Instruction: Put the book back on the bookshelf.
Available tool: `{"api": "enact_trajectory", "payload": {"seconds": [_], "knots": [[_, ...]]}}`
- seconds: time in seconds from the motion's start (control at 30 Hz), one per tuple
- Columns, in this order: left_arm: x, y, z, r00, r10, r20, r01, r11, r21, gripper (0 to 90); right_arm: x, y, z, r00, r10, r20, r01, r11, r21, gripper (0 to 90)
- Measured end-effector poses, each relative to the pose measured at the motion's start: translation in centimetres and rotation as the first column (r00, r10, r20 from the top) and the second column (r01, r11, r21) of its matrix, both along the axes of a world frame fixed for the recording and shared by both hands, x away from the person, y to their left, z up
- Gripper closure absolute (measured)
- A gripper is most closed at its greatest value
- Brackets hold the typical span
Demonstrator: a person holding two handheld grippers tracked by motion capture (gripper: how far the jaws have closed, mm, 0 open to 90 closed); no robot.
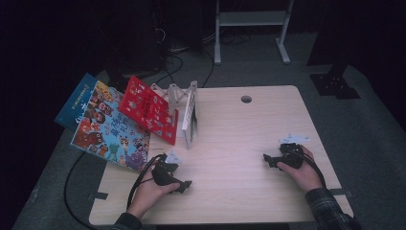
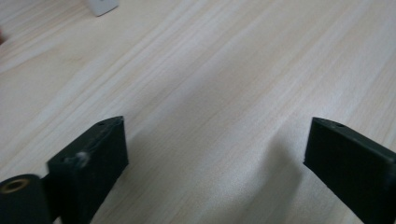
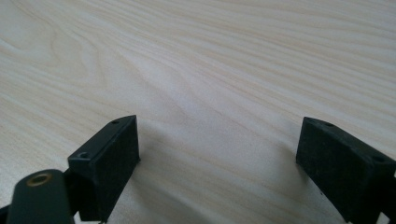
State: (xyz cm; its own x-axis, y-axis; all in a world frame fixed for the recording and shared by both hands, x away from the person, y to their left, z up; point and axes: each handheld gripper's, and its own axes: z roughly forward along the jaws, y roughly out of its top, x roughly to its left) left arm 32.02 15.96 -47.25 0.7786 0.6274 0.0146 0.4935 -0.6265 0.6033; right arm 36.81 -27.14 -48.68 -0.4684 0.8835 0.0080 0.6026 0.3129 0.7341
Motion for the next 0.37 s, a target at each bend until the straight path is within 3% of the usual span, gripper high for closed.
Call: {"api": "enact_trajectory", "payload": {"seconds": [0.03, 0.37], "knots": [[-0.15, -0.12, -0.32, 0.9997, -0.014, 0.02, 0.014, 0.9998, -0.016, 0.0, -0.01, 0.01, 0.0, 1.0, 0.0, -0.001, 0.0, 1.0, 0.0, 12.2], [-0.22, 0.31, -0.76, 0.9983, -0.018, 0.055, 0.022, 0.9976, -0.065, 0.0, -0.08, 0.09, 0.01, 1.0, 0.001, -0.003, -0.001, 1.0, 0.002, 12.1]]}}
